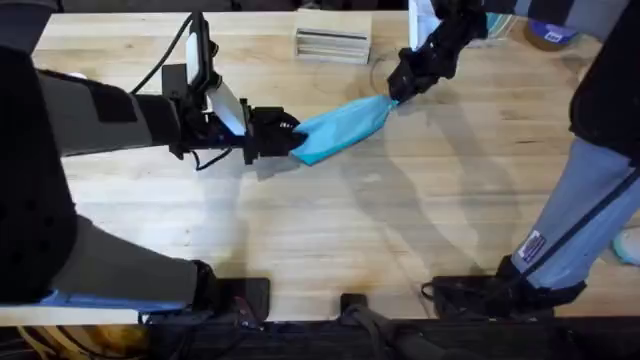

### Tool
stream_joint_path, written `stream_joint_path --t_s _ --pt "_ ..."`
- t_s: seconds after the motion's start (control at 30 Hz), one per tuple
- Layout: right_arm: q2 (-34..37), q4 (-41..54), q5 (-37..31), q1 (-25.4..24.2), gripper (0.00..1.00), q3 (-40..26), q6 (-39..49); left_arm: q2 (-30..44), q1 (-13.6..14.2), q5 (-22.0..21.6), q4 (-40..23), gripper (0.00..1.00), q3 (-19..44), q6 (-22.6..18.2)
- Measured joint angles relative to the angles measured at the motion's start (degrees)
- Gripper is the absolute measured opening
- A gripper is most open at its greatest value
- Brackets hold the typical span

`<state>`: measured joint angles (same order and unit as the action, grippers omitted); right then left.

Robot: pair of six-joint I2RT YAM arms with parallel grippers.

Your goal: Unzip the bag, pick up the pens from the table one at a time and place them inside, then zip the bag closed.

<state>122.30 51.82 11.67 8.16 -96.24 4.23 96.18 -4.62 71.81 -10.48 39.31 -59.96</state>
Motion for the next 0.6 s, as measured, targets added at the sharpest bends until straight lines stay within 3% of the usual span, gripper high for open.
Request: stream_joint_path --t_s 0.2,0.27,0.3,0.33,0.4,0.53,0.6 --pt "-1.2 4.8 -1.6 -0.3 0.047 -3.4 0.6 0.0 0.0 0.0 -0.2 0.042 0.0 0.0" --pt "-2.3 6.4 -2.5 -0.5 0.134 -5.2 1.1 0.0 0.0 0.0 -0.2 0.042 0.0 0.0" --pt "-3.1 7.3 -3.1 -0.6 0.205 -6.3 1.3 0.0 0.0 0.0 -0.2 0.042 0.0 0.0" --pt "-5.9 9.1 -4.7 -1.2 0.496 -9.3 1.9 0.0 0.0 0.0 -0.2 0.042 0.0 0.0" --pt "-8.1 10.3 -5.4 -1.5 0.699 -11.3 2.3 0.0 0.0 0.0 -0.2 0.042 0.0 0.0" --pt "-13.0 12.0 -6.1 -1.7 0.918 -13.9 2.4 0.0 0.0 0.0 -0.2 0.042 0.0 0.0" --pt "-15.8 12.6 -6.2 -1.7 0.971 -14.4 2.5 0.0 0.0 0.0 -0.2 0.042 0.0 0.0"
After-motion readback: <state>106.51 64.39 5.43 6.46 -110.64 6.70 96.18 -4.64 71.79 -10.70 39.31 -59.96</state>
